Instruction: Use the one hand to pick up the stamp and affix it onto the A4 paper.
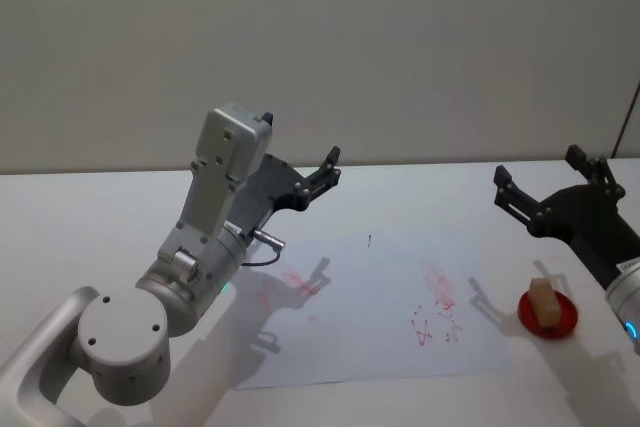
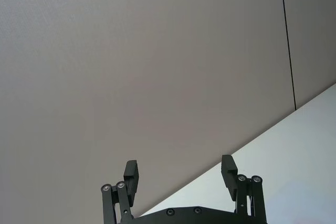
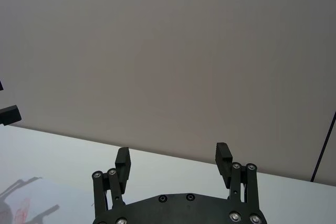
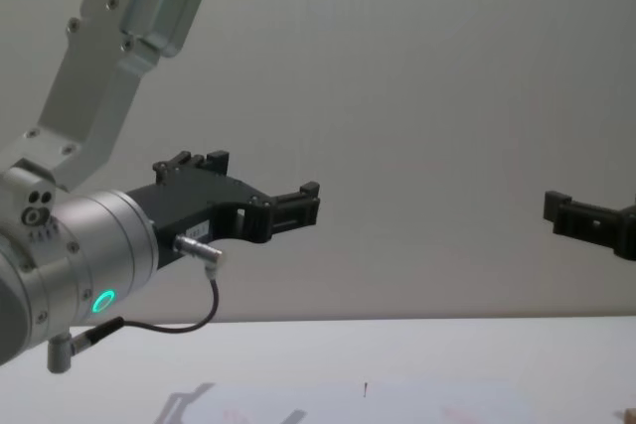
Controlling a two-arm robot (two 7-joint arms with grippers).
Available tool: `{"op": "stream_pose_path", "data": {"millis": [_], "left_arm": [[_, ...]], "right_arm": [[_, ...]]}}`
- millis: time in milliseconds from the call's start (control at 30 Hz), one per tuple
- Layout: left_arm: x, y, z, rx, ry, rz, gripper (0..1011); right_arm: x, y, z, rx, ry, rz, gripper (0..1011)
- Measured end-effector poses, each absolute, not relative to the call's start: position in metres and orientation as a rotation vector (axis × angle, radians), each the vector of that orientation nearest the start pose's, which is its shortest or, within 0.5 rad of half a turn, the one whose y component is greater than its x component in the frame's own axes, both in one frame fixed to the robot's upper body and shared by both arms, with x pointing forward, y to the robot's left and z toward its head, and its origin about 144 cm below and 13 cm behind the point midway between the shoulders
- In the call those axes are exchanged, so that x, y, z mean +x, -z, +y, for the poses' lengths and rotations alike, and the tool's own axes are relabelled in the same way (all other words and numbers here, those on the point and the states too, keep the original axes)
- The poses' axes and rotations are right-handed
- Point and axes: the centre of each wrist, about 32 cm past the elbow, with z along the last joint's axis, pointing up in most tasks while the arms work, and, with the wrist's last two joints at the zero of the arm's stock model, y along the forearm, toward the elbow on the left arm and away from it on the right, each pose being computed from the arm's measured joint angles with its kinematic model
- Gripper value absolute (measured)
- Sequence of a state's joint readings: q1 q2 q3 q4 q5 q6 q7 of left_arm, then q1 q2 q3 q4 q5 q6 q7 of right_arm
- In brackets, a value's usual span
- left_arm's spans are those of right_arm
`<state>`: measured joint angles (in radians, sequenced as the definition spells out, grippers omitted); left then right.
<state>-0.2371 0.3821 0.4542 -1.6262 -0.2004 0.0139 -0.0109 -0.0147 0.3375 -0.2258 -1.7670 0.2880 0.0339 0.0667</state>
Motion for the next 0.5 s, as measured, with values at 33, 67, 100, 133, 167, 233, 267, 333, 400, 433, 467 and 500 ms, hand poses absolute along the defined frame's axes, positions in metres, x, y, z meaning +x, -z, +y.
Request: {"op": "stream_pose_path", "data": {"millis": [33,67,100,133,167,233,267,333,400,433,467,500], "left_arm": [[0.492,-1.2044,0.1984,0.061,-1.124,-0.268,1001],[0.492,-1.2044,0.1984,0.061,-1.124,-0.268,1001],[0.492,-1.2044,0.1984,0.061,-1.124,-0.268,1001],[0.492,-1.2044,0.1984,0.061,-1.124,-0.268,1001],[0.492,-1.2044,0.1984,0.061,-1.124,-0.268,1001],[0.492,-1.2044,0.1984,0.061,-1.124,-0.268,1001],[0.492,-1.2044,0.1984,0.061,-1.124,-0.268,1001],[0.492,-1.2044,0.1984,0.061,-1.124,-0.268,1001],[0.492,-1.2044,0.1984,0.061,-1.124,-0.268,1001],[0.492,-1.2044,0.1984,0.061,-1.124,-0.268,1001],[0.492,-1.2044,0.1984,0.061,-1.124,-0.268,1001],[0.492,-1.2044,0.1984,0.061,-1.124,-0.268,1001]], "right_arm": [[0.4433,-1.1888,-0.2371,0.027,1.229,-0.075,1001],[0.4433,-1.1887,-0.2371,0.026,1.23,-0.075,1001],[0.4433,-1.1887,-0.2371,0.026,1.229,-0.075,1001],[0.4433,-1.1887,-0.2371,0.026,1.229,-0.075,1001],[0.4433,-1.1887,-0.2371,0.026,1.23,-0.075,1001],[0.4433,-1.1887,-0.2371,0.026,1.23,-0.075,1001],[0.4433,-1.1887,-0.2371,0.026,1.23,-0.075,1001],[0.4433,-1.1887,-0.2371,0.026,1.23,-0.075,1001],[0.4433,-1.1887,-0.2371,0.026,1.229,-0.075,1001],[0.4433,-1.1887,-0.2371,0.026,1.229,-0.075,1001],[0.4433,-1.1887,-0.2371,0.026,1.23,-0.075,1001],[0.4433,-1.1887,-0.2371,0.026,1.229,-0.075,1001]]}}
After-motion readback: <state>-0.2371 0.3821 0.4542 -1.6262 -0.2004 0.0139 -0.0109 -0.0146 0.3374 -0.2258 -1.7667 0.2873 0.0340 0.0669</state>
